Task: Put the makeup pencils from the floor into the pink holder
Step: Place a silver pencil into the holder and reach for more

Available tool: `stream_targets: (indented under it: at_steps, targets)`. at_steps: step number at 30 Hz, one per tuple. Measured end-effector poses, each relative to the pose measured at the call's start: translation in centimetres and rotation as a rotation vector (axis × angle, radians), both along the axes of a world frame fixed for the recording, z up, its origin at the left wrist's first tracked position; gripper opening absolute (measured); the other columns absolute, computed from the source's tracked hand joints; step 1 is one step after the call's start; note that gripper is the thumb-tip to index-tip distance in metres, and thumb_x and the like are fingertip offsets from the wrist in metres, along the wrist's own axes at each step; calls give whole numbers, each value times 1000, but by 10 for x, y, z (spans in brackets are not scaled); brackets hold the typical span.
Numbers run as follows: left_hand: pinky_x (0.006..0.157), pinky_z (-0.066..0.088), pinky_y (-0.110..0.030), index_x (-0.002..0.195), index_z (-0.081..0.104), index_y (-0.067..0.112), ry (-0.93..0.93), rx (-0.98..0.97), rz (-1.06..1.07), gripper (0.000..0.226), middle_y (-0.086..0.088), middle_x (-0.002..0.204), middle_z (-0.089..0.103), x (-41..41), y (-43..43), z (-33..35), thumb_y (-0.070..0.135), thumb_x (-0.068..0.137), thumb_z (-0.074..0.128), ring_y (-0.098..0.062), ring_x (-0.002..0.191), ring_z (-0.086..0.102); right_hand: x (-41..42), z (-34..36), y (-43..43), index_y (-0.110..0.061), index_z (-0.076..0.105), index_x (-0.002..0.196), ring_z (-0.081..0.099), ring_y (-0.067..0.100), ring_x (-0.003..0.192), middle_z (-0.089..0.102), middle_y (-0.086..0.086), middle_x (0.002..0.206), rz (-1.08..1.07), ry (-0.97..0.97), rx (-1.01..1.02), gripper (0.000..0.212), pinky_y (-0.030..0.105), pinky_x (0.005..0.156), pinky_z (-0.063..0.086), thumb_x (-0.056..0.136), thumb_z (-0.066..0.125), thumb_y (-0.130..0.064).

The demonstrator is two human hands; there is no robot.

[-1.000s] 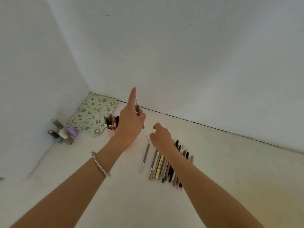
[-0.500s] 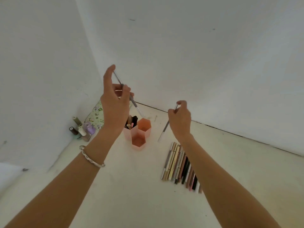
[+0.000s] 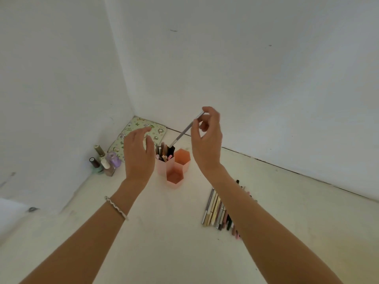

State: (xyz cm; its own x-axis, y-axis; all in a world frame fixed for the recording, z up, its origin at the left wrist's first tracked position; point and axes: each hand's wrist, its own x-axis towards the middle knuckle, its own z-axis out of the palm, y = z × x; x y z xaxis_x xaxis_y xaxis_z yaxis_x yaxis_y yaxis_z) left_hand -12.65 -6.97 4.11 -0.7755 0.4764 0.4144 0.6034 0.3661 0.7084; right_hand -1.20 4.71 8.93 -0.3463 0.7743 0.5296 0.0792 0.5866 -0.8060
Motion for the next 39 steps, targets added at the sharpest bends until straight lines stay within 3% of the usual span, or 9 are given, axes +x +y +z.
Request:
stream_targets:
  at_steps: [6,11,15,18,22,29,33,36,39]
  targets:
    - [85,49,-25,116,61,13,-90,176,-54,27,4,111,58,15,9,38,5,94,46,-8,95,56,-8,-41,-21,-6,66,108,57,26,91,67,7,94,179,-373,213,23,39,82,50,90,54,1]
    - [73,46,-13,102,54,22,-99,187,-218,22,11,98,54,66,32,45,6,88,48,1,84,55,26,-42,2,-12,63,116,54,11,94,65,-2,97,-13,-348,54,41,17,82,40,83,49,6]
    - [64,43,-18,103,55,23,-197,-307,-357,15,8,94,61,116,59,11,15,90,53,-3,76,57,71,-32,33,-18,60,115,52,9,87,61,-8,94,-137,-323,-96,38,16,77,40,86,47,3]
    - [80,47,-27,114,56,13,-305,-749,-441,23,-4,112,62,142,67,-33,14,92,51,-20,103,61,106,-33,47,-17,61,113,55,12,86,62,-8,93,-194,-327,-151,35,21,77,43,88,45,2]
    - [76,47,-31,109,55,10,-270,-961,-397,19,-9,112,63,158,66,-67,8,92,46,-27,103,62,145,-42,56,-17,63,109,59,13,88,65,-6,95,-243,-370,-180,28,27,80,48,92,46,-2]
    - [65,43,-29,105,52,11,-257,-986,-323,13,-6,101,64,164,75,-76,8,93,52,-23,87,61,167,-60,60,-17,65,104,63,14,89,67,-5,92,-254,-376,-280,26,32,84,53,93,46,-3]
    - [67,45,-30,109,51,8,-258,-1005,-298,19,-7,103,64,166,80,-77,4,90,52,-26,94,64,159,-66,59,-17,65,106,62,13,86,68,-3,94,-200,-397,-293,26,28,80,52,94,45,-4]
    - [71,48,-30,110,52,7,-274,-992,-282,22,-8,106,63,161,81,-74,8,89,56,-26,98,64,149,-68,60,-16,65,106,56,8,79,64,-6,91,-149,-484,-272,25,22,73,44,94,46,-6]
    - [64,45,-28,110,49,6,-299,-845,-281,30,-8,101,61,147,85,-57,18,86,62,-26,91,64,137,-75,63,-12,66,108,57,14,91,65,-1,99,-85,-679,-253,25,24,76,43,93,46,-7]
